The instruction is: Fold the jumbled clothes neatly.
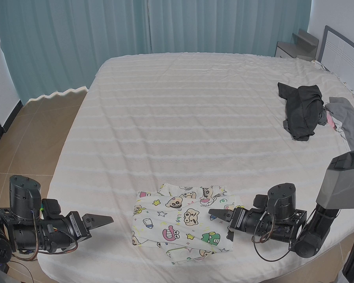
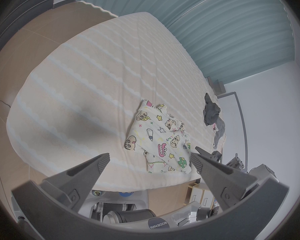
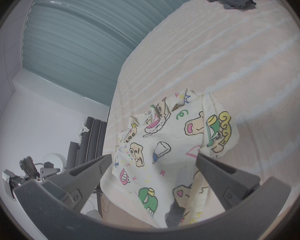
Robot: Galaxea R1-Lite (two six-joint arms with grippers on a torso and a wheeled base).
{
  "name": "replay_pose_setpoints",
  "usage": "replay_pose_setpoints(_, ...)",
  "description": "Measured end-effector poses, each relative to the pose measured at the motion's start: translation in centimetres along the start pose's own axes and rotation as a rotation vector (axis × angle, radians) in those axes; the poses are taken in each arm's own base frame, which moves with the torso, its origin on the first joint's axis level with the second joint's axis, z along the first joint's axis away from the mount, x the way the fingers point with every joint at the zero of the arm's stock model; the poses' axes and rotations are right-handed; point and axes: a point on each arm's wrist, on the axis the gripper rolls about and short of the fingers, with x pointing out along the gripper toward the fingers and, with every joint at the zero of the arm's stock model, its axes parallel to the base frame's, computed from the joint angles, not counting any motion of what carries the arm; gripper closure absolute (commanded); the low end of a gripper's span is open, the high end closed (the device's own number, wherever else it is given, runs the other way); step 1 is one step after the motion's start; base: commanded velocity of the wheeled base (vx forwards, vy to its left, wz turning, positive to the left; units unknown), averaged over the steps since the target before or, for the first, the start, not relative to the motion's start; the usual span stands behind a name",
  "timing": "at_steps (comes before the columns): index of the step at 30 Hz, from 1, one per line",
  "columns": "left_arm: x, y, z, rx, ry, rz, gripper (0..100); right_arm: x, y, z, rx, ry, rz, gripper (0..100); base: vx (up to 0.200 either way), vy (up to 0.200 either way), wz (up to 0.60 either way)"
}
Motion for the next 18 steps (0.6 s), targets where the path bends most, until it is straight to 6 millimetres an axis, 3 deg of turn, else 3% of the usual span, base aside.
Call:
replay_pose_setpoints(11,0.1,0.1,0.0,-0.001,0.004,0.005,0,1.4,-0.2,1.1,0.07,-0.007,0.031,0,0.0,0.0,0.0)
replay_pose_setpoints(12,0.1,0.1,0.0,-0.001,0.004,0.005,0,1.6,-0.3,1.3,0.074,-0.012,0.029,100,0.0,0.0,0.0)
replay_pose_setpoints(18,0.1,0.1,0.0,-0.002,0.005,0.006,0,2.2,-1.0,2.0,0.087,-0.032,0.016,100,0.0,0.0,0.0)
